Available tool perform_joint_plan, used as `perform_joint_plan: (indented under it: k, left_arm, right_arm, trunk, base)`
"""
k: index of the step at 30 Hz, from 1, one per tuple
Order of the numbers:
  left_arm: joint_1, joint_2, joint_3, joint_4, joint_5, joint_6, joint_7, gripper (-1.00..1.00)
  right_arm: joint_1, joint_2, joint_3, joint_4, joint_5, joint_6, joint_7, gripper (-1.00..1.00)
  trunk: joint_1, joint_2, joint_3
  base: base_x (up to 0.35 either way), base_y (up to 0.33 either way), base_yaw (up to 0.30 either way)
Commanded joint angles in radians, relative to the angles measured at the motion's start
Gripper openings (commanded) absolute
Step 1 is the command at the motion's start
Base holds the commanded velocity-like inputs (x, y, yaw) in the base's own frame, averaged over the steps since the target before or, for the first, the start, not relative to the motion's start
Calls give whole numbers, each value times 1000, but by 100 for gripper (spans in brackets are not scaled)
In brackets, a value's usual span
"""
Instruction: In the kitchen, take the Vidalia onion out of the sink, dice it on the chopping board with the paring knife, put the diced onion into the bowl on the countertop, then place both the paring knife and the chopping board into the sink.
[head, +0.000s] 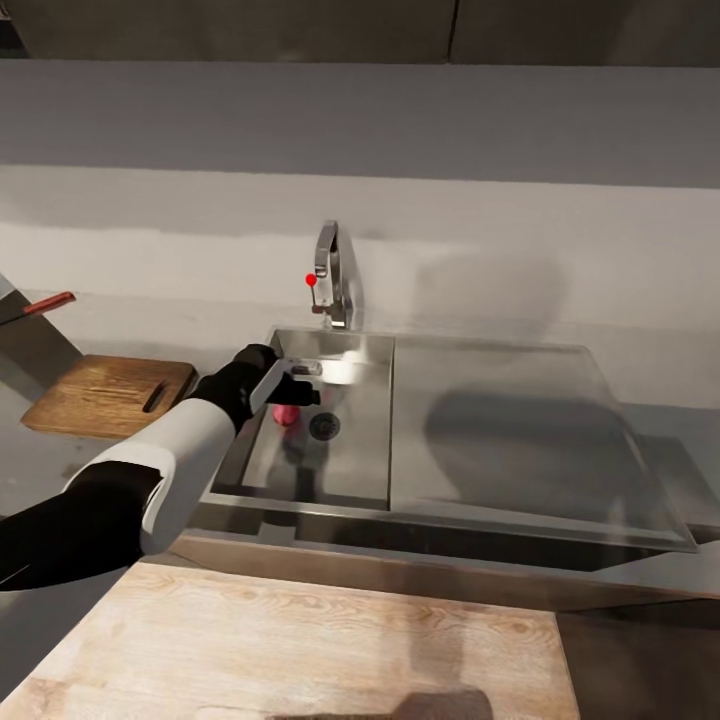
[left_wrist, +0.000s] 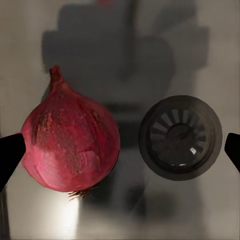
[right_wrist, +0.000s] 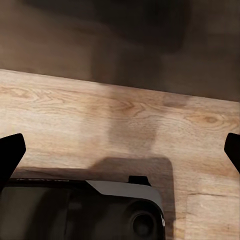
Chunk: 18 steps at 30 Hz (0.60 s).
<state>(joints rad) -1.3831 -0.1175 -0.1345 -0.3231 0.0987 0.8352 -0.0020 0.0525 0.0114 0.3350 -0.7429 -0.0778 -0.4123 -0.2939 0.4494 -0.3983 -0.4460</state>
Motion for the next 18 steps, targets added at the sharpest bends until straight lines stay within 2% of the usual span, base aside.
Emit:
perform_joint_plan:
  k: [1,8,18]
  left_arm:
    - [-1,3,-8,-1,10,4,2,100]
    - [-1,5,-8,-1,10,4,6,100]
    - [-1,4,-10,-2,10,4,53,100]
  right_arm:
    - [0,-1,4,-1,-8,-3,-4,100]
    - [1,-1,4,-1,-8,-3,-4,100]
    - [0,-1,4,-1,-8,-3,-4,100]
  trunk:
    - [1,-2,-1]
    - [1,-2,-1]
    - [1,-2,-1]
  base:
    - [0,0,0]
    - [0,0,0]
    - [0,0,0]
